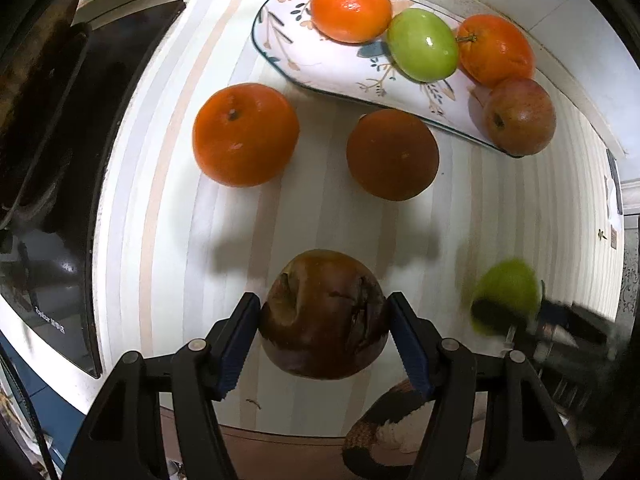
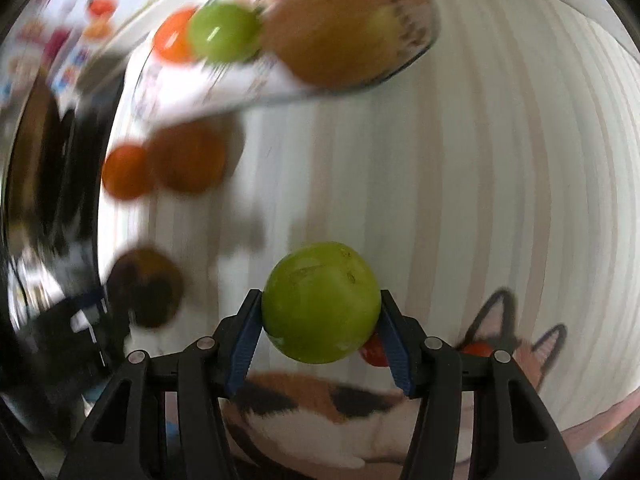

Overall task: Organize fruits
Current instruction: 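Grasp a brown apple with the left tool while the right tool grasps a green apple, then place the brown apple on the plate with the left tool while the right tool places the green apple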

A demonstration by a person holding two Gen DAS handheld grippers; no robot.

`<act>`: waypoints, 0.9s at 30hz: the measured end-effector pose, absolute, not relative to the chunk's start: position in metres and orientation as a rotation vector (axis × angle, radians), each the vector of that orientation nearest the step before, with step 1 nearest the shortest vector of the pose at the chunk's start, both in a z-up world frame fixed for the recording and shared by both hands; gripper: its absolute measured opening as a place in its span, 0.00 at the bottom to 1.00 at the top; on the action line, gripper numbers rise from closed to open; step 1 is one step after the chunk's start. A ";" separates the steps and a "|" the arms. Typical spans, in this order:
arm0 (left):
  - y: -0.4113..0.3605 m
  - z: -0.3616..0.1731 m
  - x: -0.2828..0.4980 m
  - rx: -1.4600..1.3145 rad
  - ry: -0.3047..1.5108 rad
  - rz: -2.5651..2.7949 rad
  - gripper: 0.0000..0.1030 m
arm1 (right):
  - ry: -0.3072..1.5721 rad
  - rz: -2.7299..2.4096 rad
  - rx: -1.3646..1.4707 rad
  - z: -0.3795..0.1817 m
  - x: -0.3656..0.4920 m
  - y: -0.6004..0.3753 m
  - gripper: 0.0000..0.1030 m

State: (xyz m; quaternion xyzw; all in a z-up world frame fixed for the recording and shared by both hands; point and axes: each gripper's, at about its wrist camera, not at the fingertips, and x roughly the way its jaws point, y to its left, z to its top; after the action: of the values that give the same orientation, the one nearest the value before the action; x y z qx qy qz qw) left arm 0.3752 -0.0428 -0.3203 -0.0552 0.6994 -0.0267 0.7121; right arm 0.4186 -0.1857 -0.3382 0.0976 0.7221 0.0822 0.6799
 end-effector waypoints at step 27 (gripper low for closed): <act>-0.050 -0.325 0.383 -0.118 1.550 -0.062 0.61 | 1.589 0.095 0.409 -0.348 0.393 -0.224 0.60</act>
State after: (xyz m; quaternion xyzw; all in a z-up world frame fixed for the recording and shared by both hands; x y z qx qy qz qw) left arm 0.3826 -0.0499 -0.3245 -0.0532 0.6992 -0.0279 0.7124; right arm 0.3929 -0.2244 -0.3480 0.1821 0.7080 0.0422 0.6811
